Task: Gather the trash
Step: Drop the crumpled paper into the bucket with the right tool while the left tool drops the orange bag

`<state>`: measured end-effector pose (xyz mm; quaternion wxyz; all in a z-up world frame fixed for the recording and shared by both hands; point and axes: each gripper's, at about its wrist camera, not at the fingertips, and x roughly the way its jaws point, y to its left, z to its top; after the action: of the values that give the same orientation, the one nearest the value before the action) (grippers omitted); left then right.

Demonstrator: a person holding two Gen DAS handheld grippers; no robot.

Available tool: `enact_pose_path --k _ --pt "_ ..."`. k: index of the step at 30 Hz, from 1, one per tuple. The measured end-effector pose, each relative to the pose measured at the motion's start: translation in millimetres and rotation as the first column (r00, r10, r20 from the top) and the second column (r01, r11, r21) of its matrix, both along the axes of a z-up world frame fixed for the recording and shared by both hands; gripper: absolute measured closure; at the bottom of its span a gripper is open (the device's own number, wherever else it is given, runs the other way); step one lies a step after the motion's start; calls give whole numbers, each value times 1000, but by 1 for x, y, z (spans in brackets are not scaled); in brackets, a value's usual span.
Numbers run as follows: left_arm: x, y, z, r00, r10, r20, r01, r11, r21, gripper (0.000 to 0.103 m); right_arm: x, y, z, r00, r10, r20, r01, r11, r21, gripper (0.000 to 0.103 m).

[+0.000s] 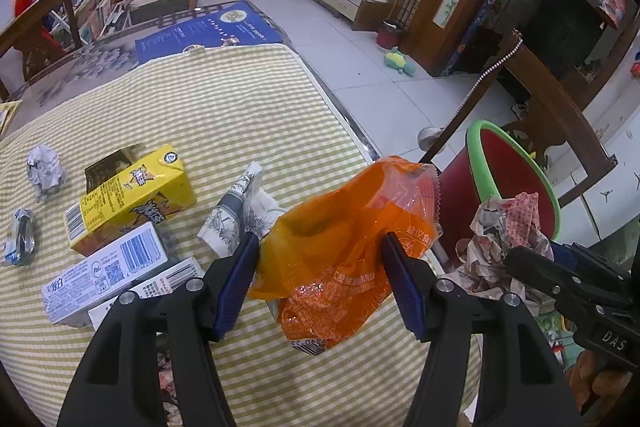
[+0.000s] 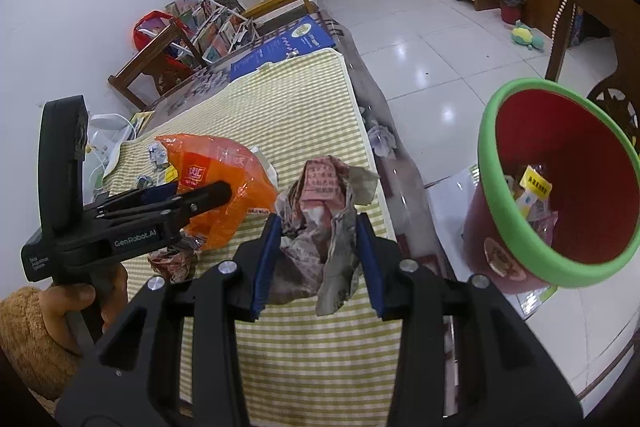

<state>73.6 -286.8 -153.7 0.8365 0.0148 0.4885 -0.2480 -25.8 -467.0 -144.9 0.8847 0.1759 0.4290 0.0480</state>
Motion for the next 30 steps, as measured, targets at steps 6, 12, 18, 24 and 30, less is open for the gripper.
enact_pose_path --k 6,12,18,24,30 --pt "-1 -3 10 998 52 28 -51 998 -20 43 4 -12 9 999 27 30 -26 1000 -8 65" --pt "-4 -12 14 996 87 38 -86 996 -38 43 4 -46 16 998 -16 54 17 1000 -19 65" --pt "-3 -35 20 996 75 45 -73 996 -42 43 -5 -115 28 980 -180 85 182 983 -12 65" --pt "2 -77 35 997 5 82 0 998 -62 43 -12 -171 28 953 -292 86 295 955 -25 64" --pt "3 -125 50 992 -75 103 86 991 -104 43 -21 -205 20 913 -401 78 403 915 -14 19"
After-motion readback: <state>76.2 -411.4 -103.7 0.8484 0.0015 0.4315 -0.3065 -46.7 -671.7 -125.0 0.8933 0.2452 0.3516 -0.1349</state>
